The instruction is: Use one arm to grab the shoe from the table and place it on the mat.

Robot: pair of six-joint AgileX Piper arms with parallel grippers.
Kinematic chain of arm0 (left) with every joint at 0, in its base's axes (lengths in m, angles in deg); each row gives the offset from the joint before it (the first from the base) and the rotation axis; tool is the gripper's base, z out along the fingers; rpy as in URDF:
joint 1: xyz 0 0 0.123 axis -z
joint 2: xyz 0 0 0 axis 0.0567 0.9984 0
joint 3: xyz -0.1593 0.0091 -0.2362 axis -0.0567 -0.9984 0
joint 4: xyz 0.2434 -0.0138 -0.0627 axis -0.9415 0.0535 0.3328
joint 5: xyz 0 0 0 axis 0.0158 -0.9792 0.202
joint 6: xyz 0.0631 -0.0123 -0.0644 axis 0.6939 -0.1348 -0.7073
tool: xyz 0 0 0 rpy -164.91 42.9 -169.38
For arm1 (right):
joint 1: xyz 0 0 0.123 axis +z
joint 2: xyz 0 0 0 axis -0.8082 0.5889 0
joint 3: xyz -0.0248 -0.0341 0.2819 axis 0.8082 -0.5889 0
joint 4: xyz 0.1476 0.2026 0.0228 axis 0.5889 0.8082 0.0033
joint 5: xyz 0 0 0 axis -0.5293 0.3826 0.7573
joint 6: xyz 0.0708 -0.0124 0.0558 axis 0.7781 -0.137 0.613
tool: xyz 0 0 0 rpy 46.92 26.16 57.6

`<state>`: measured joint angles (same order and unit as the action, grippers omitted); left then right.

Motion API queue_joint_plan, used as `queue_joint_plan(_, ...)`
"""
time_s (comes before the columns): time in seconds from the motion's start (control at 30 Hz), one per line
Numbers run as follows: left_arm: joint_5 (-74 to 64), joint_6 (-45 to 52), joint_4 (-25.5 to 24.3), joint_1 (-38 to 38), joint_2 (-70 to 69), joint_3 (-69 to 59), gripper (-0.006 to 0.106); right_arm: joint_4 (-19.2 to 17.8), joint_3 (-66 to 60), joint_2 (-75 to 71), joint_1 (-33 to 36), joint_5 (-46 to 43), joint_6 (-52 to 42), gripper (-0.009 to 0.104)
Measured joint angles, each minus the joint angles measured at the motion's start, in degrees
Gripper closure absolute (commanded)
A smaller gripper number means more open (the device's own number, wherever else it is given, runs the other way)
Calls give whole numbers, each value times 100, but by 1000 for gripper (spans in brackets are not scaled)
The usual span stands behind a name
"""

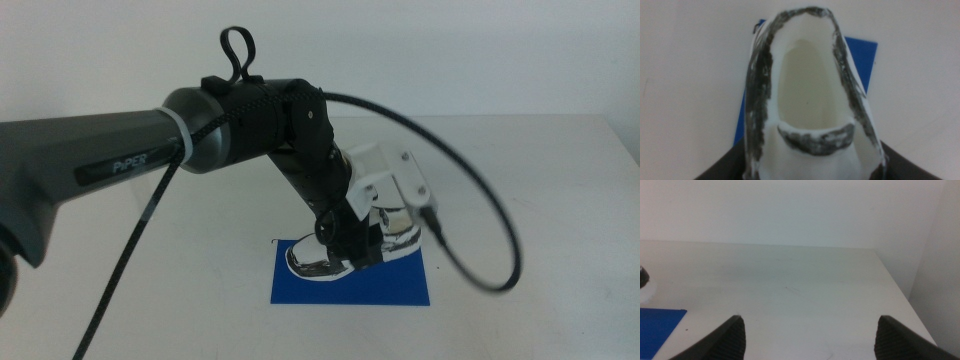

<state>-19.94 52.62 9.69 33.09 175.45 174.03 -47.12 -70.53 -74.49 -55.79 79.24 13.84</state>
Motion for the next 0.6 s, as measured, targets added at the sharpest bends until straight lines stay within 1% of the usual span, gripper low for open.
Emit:
queue_joint_plan(0.33,-210,2640,0,0,60,0,102,0,0,0,0,0,0,29)
queue_joint_plan(0.43,-204,2947,84,0,60,0,102,0,0,0,0,0,0,29)
queue_joint_plan(0.6,-159,3003,305,0,60,0,102,0,0,0,0,0,0,29)
